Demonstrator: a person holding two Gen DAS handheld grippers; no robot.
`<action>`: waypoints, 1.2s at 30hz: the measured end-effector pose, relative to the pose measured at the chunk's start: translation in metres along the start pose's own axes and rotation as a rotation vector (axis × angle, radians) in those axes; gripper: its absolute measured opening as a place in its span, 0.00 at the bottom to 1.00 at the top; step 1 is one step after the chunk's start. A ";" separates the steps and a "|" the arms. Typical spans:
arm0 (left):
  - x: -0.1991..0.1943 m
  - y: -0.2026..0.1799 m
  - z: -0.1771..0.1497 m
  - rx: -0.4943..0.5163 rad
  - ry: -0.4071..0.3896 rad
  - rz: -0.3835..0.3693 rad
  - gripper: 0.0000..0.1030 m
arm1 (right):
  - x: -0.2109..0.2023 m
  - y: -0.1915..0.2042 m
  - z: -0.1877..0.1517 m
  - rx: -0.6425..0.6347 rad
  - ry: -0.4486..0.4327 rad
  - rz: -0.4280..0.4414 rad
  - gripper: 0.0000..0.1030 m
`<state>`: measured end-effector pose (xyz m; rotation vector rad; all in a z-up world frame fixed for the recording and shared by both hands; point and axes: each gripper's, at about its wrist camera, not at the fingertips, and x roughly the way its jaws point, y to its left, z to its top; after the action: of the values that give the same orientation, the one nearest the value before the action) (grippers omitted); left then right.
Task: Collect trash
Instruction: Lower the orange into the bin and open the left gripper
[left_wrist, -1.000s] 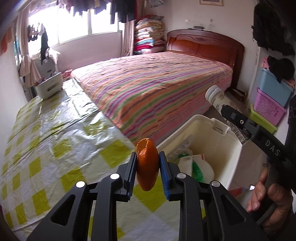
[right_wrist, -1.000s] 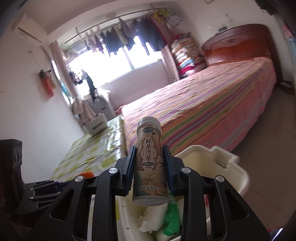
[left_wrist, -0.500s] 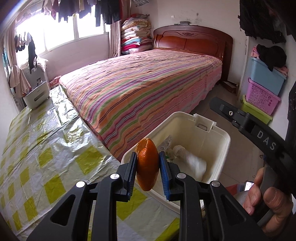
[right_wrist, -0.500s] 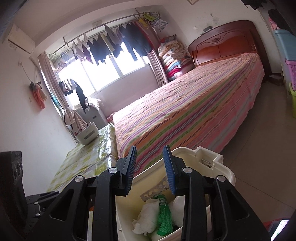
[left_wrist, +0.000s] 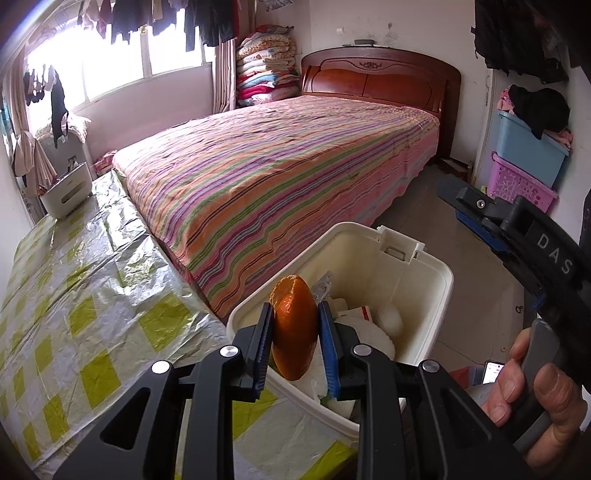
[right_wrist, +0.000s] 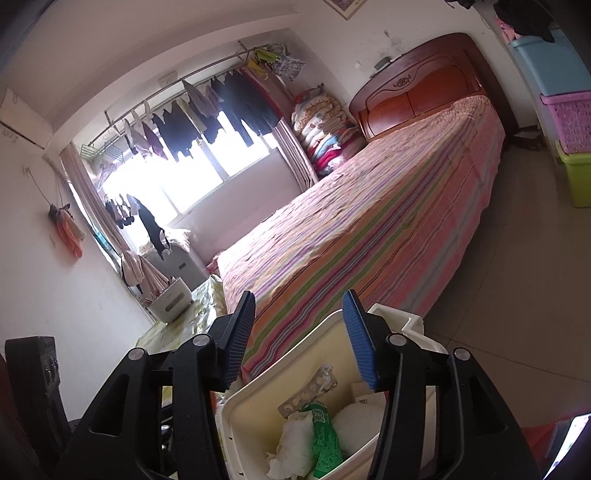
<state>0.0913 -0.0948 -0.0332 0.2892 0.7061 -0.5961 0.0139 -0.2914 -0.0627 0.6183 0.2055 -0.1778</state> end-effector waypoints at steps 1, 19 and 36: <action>0.002 -0.002 0.001 0.001 0.002 -0.002 0.23 | -0.001 0.001 -0.001 0.003 -0.003 0.001 0.49; 0.034 -0.027 0.009 0.034 0.044 -0.034 0.27 | -0.009 -0.008 0.006 0.060 -0.049 -0.005 0.58; -0.017 -0.009 -0.006 -0.023 -0.083 0.163 0.74 | -0.040 0.009 -0.002 -0.055 -0.075 -0.148 0.94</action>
<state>0.0729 -0.0921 -0.0270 0.2958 0.6030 -0.4419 -0.0231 -0.2786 -0.0494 0.5404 0.1830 -0.3367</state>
